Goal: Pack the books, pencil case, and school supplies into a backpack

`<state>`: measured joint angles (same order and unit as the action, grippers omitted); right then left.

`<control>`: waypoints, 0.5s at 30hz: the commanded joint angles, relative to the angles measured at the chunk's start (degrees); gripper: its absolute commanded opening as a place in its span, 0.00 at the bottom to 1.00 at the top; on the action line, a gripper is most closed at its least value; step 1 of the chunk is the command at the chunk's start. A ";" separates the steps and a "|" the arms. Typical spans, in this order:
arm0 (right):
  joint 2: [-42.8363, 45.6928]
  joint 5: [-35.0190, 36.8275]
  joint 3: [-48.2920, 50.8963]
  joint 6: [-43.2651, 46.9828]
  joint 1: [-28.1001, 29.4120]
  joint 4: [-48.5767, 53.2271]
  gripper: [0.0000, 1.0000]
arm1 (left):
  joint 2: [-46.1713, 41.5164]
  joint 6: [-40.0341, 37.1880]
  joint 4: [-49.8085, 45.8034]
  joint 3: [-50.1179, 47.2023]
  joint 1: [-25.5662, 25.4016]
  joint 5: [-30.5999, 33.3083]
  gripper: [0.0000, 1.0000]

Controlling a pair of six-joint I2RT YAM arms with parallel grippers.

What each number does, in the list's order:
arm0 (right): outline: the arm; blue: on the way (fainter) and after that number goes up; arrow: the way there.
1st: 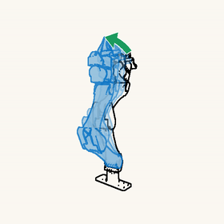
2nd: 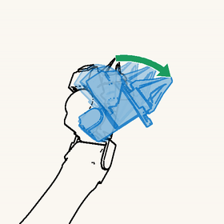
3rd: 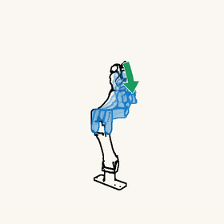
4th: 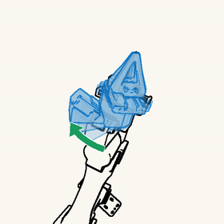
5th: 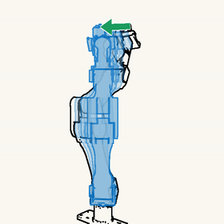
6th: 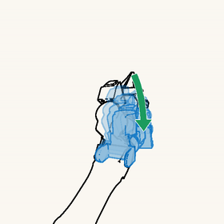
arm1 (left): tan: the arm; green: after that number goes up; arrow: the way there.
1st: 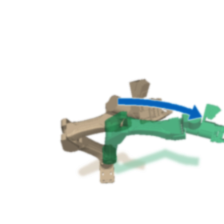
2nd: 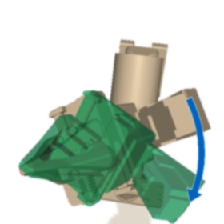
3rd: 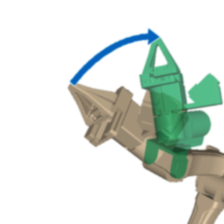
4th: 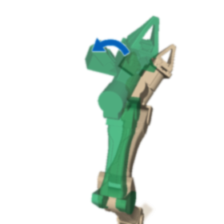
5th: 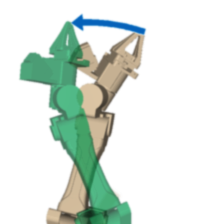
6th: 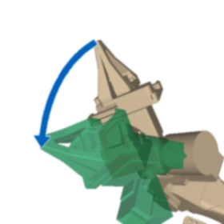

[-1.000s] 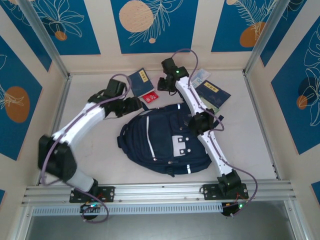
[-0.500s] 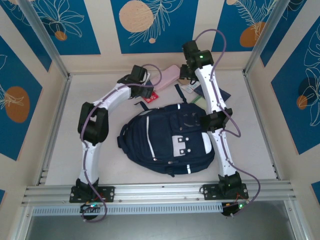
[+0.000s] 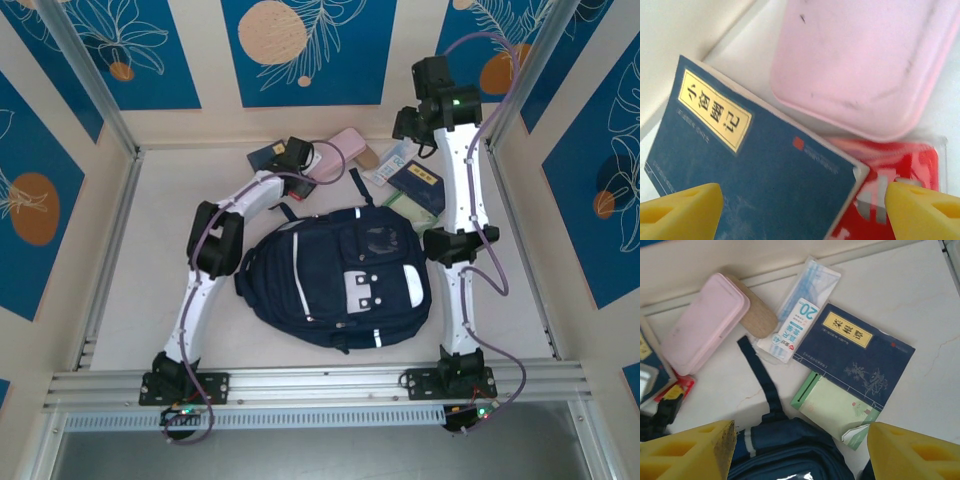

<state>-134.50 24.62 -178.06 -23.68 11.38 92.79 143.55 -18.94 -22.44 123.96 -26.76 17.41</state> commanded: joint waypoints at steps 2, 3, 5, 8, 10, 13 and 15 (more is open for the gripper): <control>5.34 -2.67 1.48 0.90 -1.02 7.92 0.70 | 3.53 -0.32 -0.98 4.40 0.05 2.26 0.82; 5.87 -3.02 2.11 0.83 -1.39 8.10 0.70 | 3.36 -0.06 -1.16 4.36 0.07 1.92 0.81; 6.79 -3.72 2.79 0.82 -1.80 8.10 0.70 | 2.46 0.57 -2.64 4.28 0.26 -0.04 0.79; 8.11 -4.01 3.77 0.81 -2.15 8.27 0.69 | -1.04 7.31 -5.33 4.01 1.88 -4.29 0.77; 9.00 -4.47 5.14 0.73 -2.19 8.44 0.68 | -3.08 15.22 -6.07 4.01 3.95 -9.04 0.71; 10.94 -2.10 9.53 0.27 -1.59 8.90 0.67 | -3.43 22.21 -5.29 4.93 5.62 -11.89 0.63; 13.05 1.65 14.26 -0.58 -0.48 8.99 0.67 | -1.59 24.64 -6.77 8.02 6.25 -12.72 0.61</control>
<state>-124.66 23.07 -167.61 -23.51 9.61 92.79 144.20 -2.63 -27.73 127.61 -22.39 8.60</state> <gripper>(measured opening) 0.674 0.618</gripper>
